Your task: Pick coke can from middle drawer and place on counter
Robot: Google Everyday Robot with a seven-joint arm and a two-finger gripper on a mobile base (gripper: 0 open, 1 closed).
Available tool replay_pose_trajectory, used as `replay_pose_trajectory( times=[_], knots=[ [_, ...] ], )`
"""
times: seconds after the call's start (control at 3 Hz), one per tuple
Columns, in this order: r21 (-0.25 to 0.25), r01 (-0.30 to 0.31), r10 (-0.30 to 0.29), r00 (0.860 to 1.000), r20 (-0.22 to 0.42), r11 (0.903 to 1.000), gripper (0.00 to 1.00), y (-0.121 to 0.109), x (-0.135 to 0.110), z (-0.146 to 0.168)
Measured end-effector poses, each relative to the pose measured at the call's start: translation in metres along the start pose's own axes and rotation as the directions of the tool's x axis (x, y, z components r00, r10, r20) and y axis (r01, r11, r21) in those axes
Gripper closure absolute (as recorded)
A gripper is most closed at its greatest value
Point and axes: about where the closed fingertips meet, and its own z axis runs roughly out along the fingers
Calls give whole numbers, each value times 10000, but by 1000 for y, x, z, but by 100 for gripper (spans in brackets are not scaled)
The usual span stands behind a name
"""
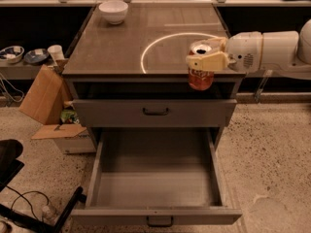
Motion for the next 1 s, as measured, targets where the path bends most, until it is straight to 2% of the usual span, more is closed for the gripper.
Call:
replay_pose_trajectory(
  times=[0.33, 0.67, 1.0],
  knots=[
    [595, 30, -60, 9987, 508, 9982, 100, -40, -30, 2],
    [1159, -292, 171, 9944, 1041, 9928, 100, -77, -52, 12],
    [1557, -951, 686, 9835, 1677, 9832, 100, -112, -57, 31]
  ],
)
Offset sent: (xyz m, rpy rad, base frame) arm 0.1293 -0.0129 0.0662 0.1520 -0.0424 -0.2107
